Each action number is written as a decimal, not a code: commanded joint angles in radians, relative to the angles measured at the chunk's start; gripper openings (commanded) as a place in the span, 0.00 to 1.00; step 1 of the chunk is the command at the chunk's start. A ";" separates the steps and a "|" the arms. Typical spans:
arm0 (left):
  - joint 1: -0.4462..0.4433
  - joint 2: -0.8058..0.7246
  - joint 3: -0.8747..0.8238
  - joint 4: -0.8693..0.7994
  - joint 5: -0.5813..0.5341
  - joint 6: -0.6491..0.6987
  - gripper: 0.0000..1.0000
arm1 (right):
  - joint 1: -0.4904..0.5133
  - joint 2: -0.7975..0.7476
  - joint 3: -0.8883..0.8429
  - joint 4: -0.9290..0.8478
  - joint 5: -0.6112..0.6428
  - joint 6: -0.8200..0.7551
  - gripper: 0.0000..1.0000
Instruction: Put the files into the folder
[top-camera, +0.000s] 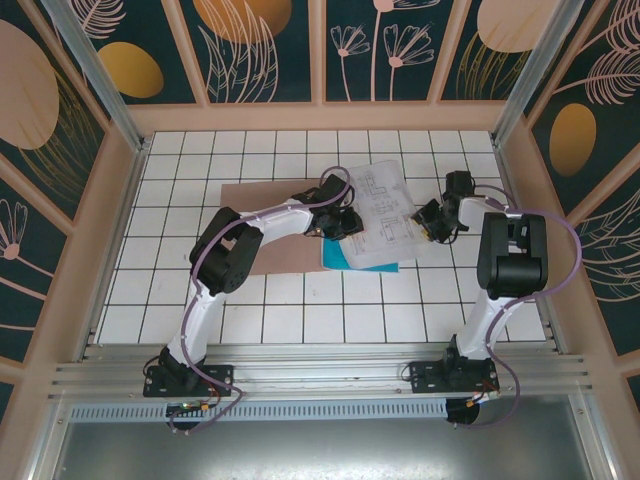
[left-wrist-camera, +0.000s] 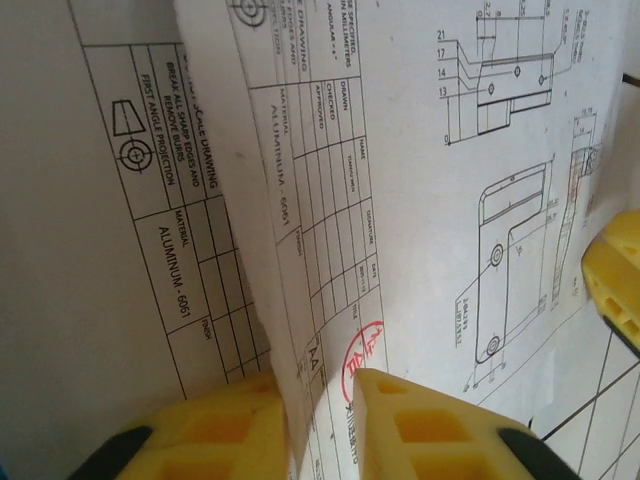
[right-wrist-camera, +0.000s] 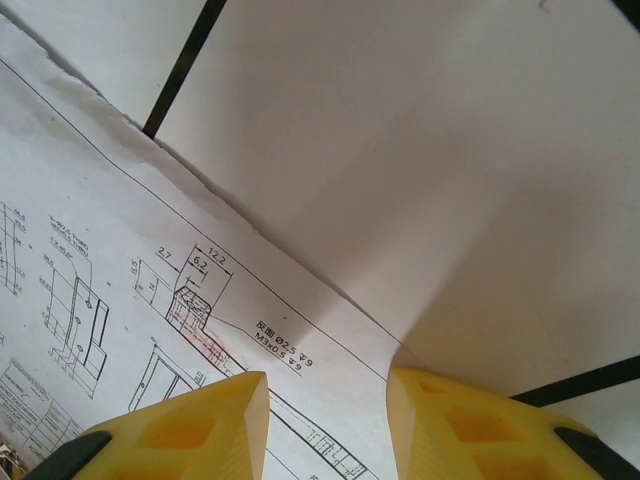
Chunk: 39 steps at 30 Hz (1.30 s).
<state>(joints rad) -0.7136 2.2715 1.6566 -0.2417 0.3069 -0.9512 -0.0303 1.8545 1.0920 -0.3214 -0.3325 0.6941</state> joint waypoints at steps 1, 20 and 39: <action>-0.003 0.002 0.021 0.008 0.009 0.011 0.11 | 0.007 -0.021 -0.023 -0.027 0.008 0.016 0.38; 0.039 -0.160 0.052 -0.079 0.066 0.034 0.00 | -0.004 -0.277 -0.069 0.056 0.052 -0.002 0.59; 0.217 -0.456 -0.196 -0.428 -0.114 0.315 0.00 | 0.201 -0.207 0.011 0.084 -0.045 -0.049 0.59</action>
<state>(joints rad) -0.5144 1.8656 1.4937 -0.5762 0.2573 -0.7010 0.1371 1.6207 1.0676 -0.2630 -0.3458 0.6533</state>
